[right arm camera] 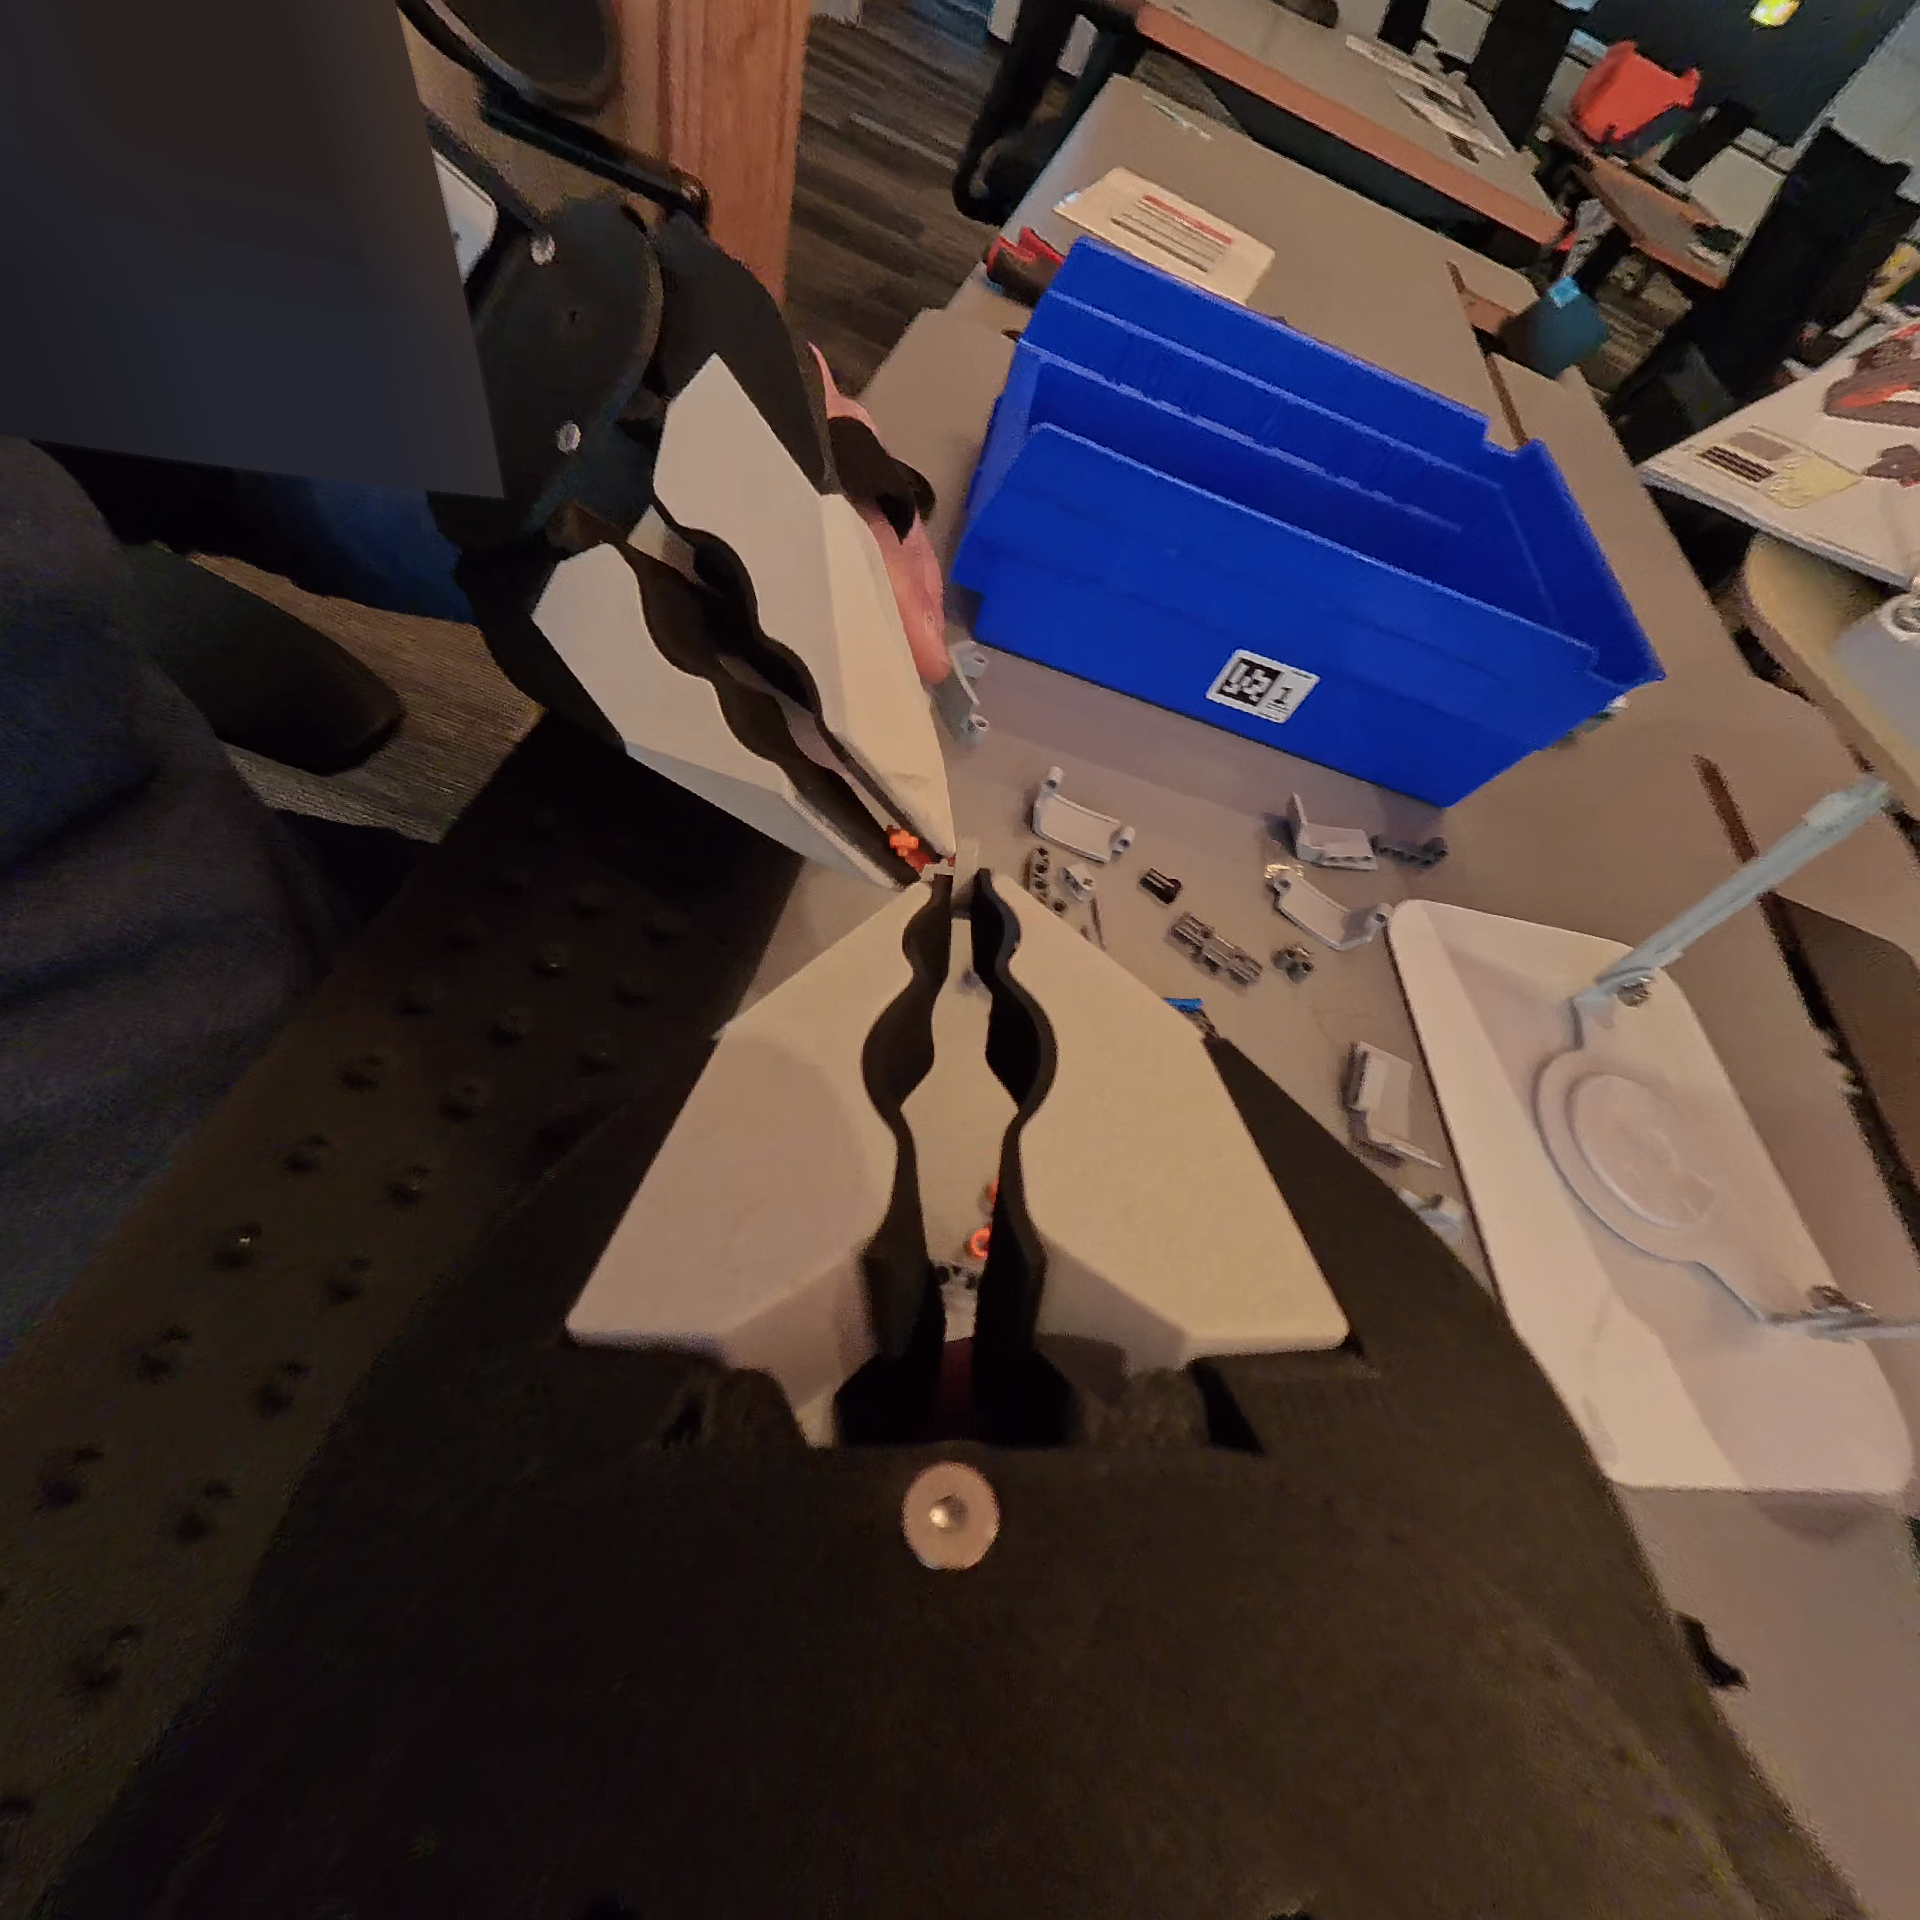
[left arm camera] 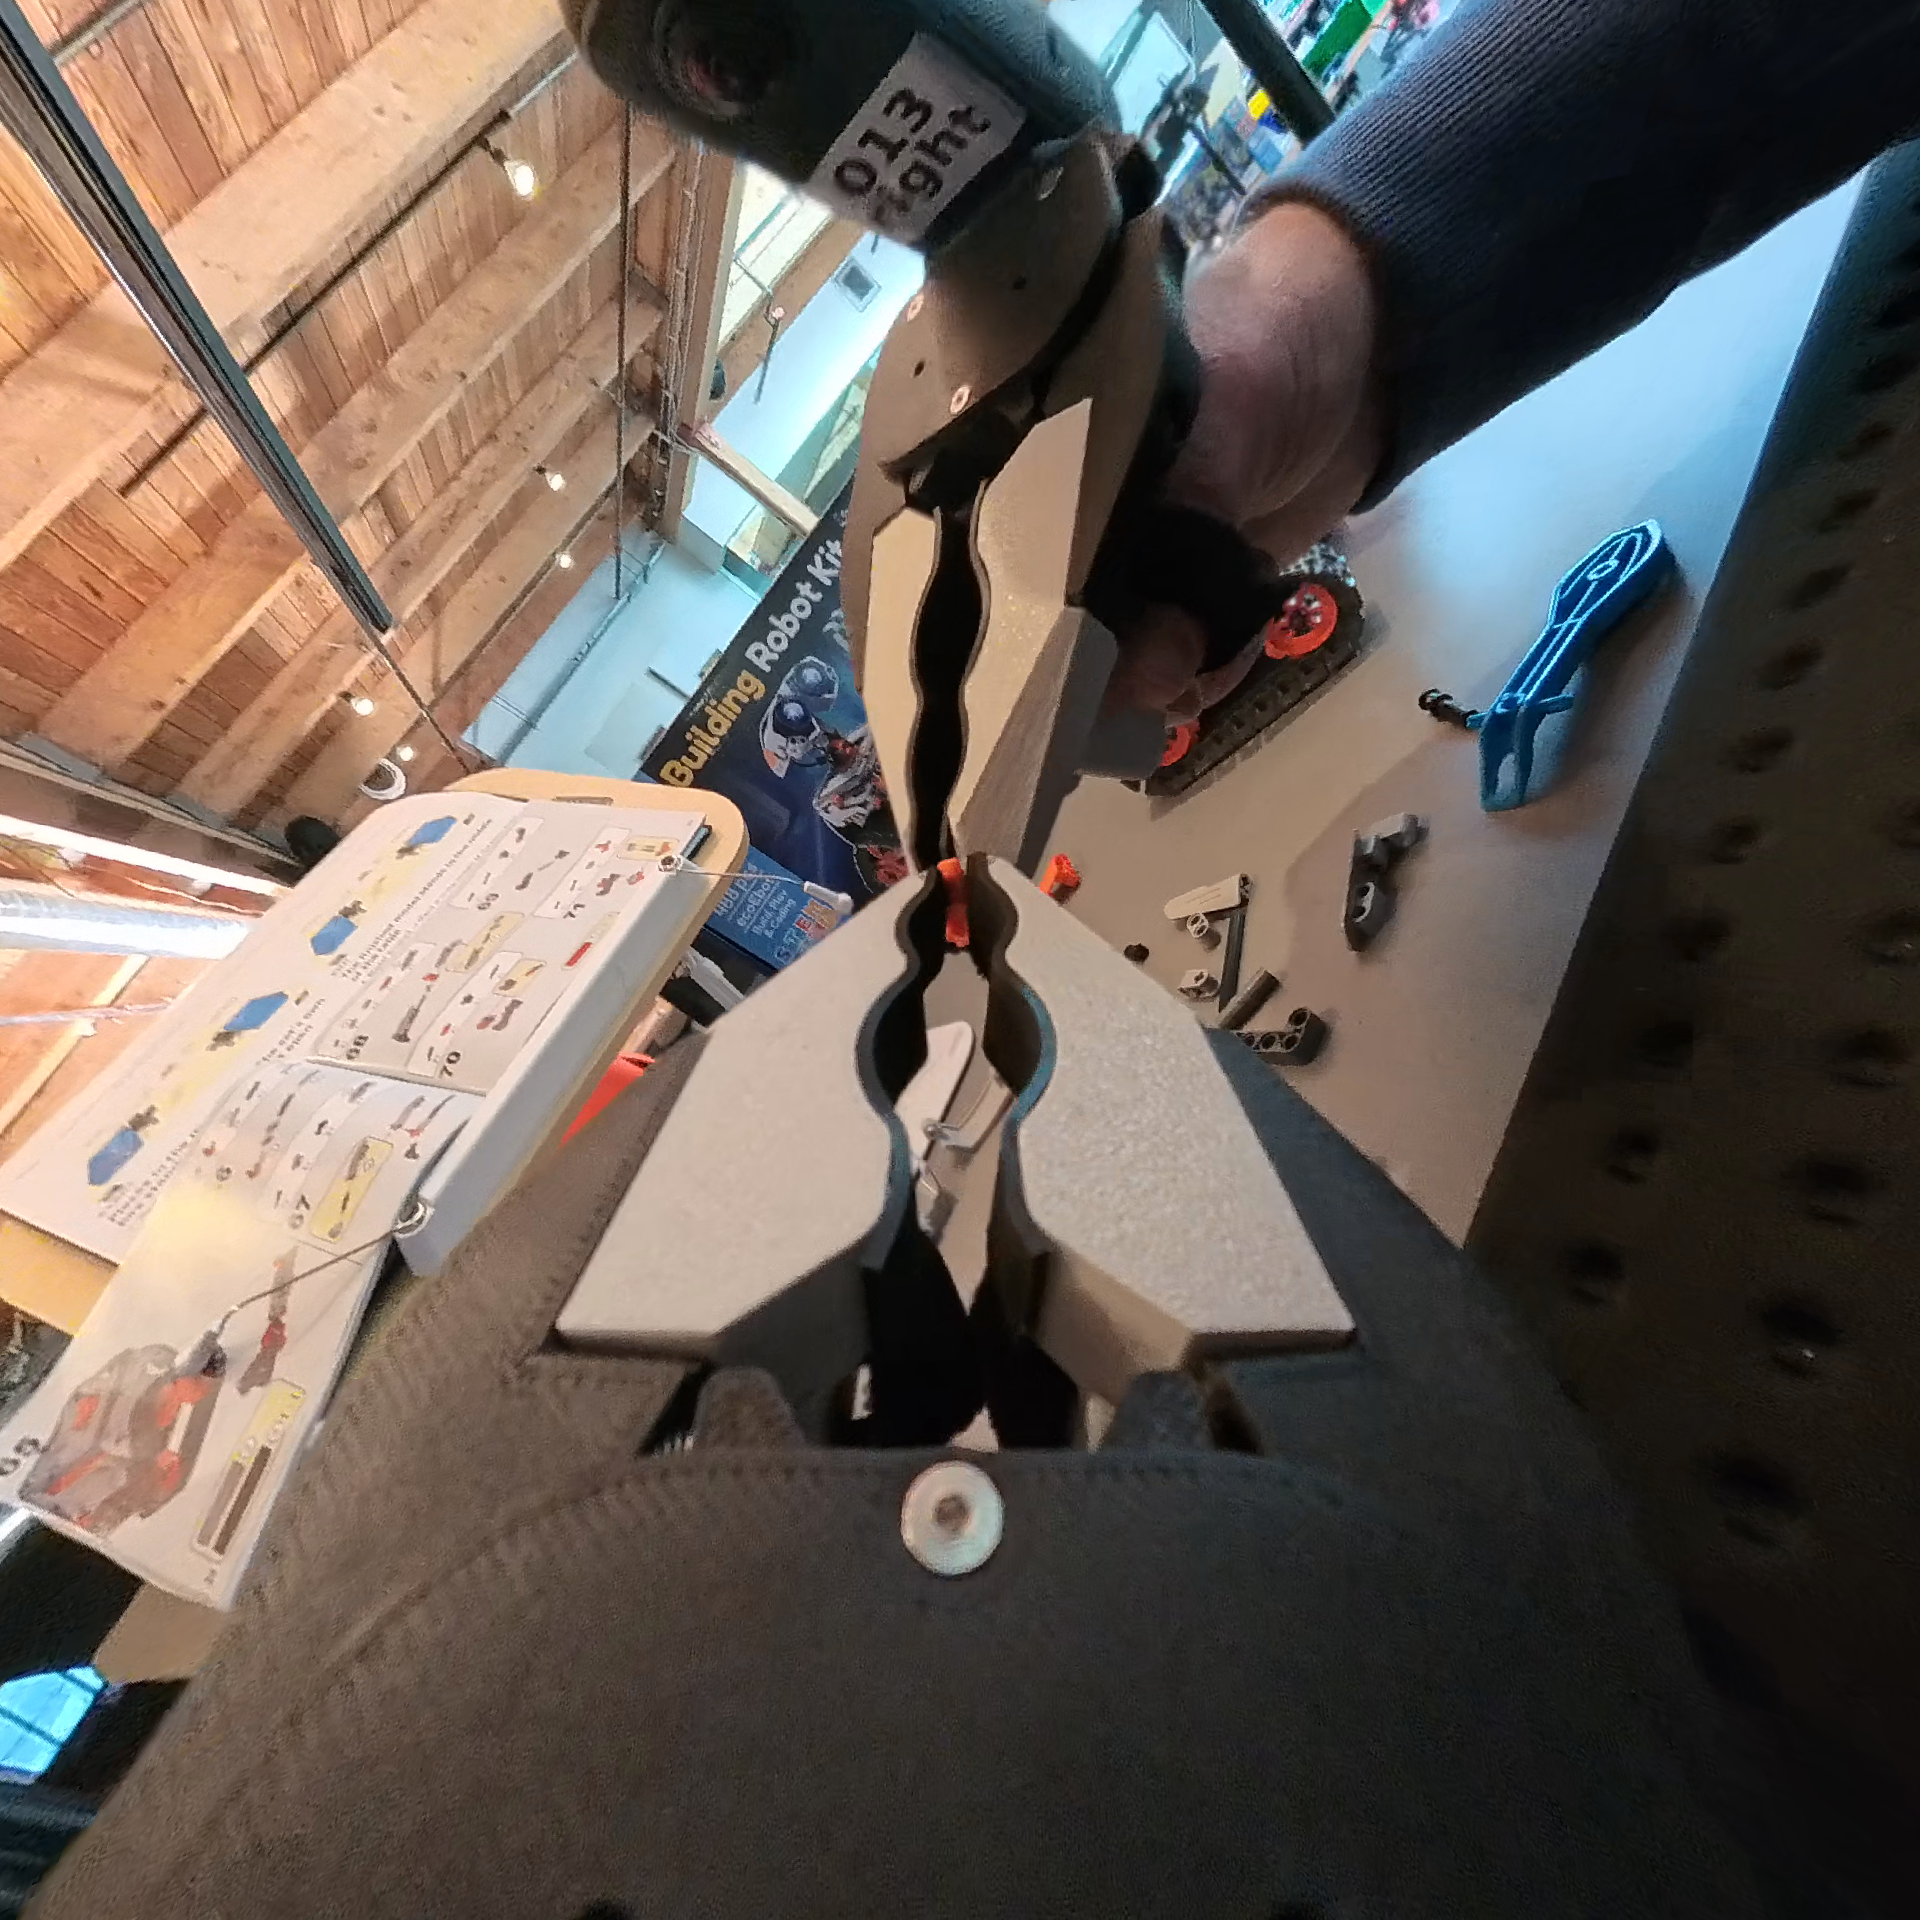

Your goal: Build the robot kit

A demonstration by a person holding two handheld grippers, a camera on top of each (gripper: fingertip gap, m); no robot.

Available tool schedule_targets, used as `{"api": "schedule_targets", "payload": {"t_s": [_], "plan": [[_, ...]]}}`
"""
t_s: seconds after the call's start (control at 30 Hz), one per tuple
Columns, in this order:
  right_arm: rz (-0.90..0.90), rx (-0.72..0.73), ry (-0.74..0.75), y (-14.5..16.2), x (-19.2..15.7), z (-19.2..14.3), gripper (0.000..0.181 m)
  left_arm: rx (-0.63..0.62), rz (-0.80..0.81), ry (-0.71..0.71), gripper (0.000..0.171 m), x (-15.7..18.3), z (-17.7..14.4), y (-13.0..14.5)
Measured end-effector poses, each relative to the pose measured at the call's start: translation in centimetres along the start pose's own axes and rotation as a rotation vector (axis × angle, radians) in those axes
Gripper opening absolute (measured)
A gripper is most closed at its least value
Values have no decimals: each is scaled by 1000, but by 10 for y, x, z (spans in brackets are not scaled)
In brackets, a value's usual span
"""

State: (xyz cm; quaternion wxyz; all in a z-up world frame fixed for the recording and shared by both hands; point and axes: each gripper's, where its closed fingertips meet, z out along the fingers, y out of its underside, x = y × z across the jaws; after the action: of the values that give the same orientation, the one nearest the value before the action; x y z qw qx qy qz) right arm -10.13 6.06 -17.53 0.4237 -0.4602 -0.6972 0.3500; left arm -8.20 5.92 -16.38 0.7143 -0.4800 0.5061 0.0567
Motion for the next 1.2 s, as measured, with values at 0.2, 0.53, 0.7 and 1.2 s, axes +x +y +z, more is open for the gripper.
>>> {"api": "schedule_targets", "payload": {"t_s": [0.2, 0.53, 0.7, 1.2], "plan": [[109, 89, -143, -7, -10, -5, 1, 33, 116, -42, 2, 1, -3, -11], [72, 107, -225, -8, -22, -6, 1, 69, 183, -58, 1, 7, -7, -20], [62, 95, -148, -7, -11, -6, 1, 61, 95, -33, 2, 2, -4, -14], [-39, 16, -70, 7, -3, -7, 1, 27, -275, 136, 28, -1, 3, 1]]}}
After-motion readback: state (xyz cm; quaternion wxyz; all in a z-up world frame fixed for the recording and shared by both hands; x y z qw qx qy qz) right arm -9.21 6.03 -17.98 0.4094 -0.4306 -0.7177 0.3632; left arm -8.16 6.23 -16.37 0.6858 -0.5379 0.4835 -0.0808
